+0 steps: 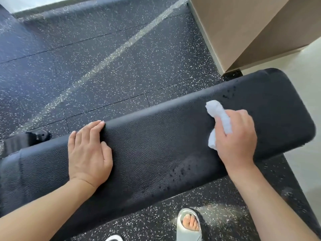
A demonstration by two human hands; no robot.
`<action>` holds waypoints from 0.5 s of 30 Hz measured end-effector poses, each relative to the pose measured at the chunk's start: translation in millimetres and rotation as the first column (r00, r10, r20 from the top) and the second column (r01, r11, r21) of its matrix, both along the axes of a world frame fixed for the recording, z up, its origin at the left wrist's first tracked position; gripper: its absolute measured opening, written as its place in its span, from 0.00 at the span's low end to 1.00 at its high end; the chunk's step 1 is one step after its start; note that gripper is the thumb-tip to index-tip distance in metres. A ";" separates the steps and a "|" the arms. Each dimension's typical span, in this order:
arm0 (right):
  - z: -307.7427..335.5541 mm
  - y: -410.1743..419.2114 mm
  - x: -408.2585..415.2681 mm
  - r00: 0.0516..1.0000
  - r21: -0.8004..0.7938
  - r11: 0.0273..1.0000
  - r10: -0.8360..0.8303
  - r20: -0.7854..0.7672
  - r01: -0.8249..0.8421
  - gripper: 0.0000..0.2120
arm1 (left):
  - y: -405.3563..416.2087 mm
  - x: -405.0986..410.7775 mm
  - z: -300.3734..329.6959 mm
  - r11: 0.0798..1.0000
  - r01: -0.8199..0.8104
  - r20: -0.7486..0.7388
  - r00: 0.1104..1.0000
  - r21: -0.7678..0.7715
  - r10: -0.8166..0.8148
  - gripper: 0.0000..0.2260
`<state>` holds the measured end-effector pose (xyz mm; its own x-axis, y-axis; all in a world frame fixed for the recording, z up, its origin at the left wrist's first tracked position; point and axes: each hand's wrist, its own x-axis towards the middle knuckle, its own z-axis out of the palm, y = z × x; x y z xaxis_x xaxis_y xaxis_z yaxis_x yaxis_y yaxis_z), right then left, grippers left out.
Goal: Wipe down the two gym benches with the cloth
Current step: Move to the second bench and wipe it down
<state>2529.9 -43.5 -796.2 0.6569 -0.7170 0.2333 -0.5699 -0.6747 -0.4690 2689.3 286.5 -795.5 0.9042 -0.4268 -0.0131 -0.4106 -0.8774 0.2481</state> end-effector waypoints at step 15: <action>2.1 235.1 -20.9 0.933 -0.065 0.933 0.356 0.050 -0.353 0.01 | -2.6 -2.2 0.9 0.999 0.015 0.007 1.000 -0.036 -0.015 0.24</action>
